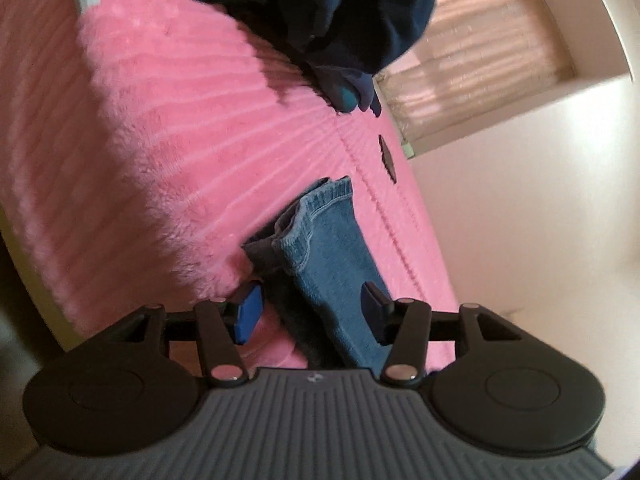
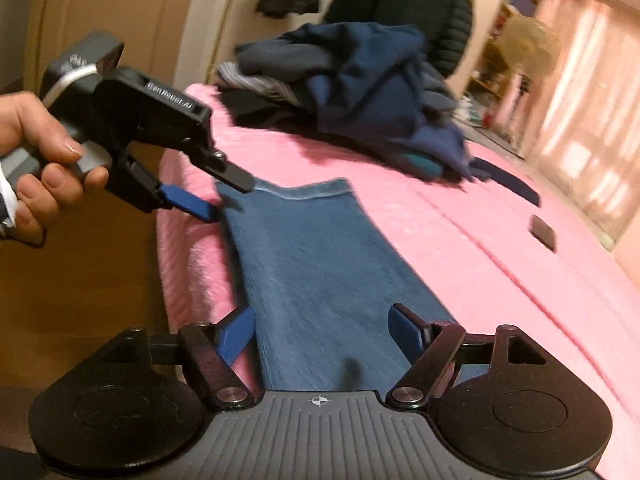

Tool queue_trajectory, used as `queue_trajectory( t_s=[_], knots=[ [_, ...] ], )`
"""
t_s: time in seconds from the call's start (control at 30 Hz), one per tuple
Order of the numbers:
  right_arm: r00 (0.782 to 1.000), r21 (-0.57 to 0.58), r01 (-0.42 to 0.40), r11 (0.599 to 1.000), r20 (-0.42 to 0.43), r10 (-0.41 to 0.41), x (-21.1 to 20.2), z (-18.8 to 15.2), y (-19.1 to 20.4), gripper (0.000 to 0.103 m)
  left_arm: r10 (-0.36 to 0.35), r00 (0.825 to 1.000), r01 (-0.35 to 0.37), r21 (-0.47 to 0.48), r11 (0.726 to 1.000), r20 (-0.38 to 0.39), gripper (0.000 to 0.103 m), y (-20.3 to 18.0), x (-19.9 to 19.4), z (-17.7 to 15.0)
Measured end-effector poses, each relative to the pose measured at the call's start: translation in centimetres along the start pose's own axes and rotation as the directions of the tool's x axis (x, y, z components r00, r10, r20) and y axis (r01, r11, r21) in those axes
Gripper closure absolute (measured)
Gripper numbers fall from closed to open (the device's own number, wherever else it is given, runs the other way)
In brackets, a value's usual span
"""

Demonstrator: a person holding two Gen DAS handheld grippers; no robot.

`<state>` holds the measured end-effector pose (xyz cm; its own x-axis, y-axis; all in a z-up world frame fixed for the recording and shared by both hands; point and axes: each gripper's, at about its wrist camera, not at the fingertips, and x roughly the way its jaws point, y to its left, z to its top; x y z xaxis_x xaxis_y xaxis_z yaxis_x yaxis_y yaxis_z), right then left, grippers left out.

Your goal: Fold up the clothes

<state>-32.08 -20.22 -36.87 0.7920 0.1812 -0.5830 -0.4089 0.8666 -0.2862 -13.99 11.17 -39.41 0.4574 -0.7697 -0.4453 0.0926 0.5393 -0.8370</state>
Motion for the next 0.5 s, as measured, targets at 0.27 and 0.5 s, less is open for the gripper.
queue_trajectory(
  t_s=[0.27,0.5],
  knots=[
    [0.982,0.129,0.173,0.976,0.048,-0.180,-6.0,-1.4,-3.2,0.027,0.046,0.999,-0.046,0.008,0.999,0.012,0.090,-1.1,1.6,-0.2],
    [0.884,0.365,0.453,0.813,-0.070,-0.462,-16.3,-8.3,-7.0,0.015,0.022,0.995,-0.062,0.457,0.887,0.093,0.095,-11.2,0.8,-2.6]
  ],
)
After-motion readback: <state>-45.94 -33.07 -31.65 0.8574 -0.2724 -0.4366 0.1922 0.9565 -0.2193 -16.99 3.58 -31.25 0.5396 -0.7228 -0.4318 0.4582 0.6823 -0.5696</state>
